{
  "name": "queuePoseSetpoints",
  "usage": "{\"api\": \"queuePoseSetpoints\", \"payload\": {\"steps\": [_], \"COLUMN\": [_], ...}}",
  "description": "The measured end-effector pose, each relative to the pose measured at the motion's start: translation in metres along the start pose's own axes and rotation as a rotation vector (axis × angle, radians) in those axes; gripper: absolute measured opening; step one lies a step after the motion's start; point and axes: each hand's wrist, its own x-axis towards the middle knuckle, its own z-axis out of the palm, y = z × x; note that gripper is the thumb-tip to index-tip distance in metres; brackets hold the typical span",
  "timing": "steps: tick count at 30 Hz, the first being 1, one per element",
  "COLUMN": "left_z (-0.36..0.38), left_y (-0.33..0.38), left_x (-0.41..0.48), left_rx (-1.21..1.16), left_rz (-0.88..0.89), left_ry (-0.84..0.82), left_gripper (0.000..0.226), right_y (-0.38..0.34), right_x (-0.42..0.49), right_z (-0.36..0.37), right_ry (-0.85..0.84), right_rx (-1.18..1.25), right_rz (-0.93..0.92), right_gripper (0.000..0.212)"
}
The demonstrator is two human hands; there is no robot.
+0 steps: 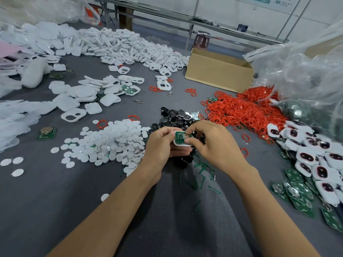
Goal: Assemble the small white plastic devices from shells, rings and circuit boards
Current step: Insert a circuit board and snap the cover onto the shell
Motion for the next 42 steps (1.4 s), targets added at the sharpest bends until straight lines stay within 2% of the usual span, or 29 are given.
{"api": "queuePoseSetpoints", "payload": {"steps": [13, 30, 37, 42], "left_z": [-0.0007, -0.0014, -0.0016, -0.0001], "left_y": [0.0004, -0.0016, -0.0004, -0.0001], "left_x": [-0.0001, 0.0022, 0.0017, 0.0007], "left_rx": [-0.009, -0.005, -0.021, 0.007], "left_rz": [0.013, 0.018, 0.021, 0.028], "left_ry": [-0.015, -0.018, -0.026, -0.029], "left_gripper": [0.028, 0.033, 0.017, 0.019], "right_y": [-0.002, -0.0033, -0.0029, -0.0022], "right_x": [-0.0009, -0.0004, -0.0006, -0.0007], "right_z": [-0.0011, -0.001, 0.0002, 0.0016], "right_ry": [0.057, 0.028, 0.037, 0.031], "right_rx": [0.001, -0.016, -0.02, -0.024], "right_rz": [-0.04, -0.017, -0.018, -0.024], "right_gripper": [0.02, 0.019, 0.019, 0.02]}}
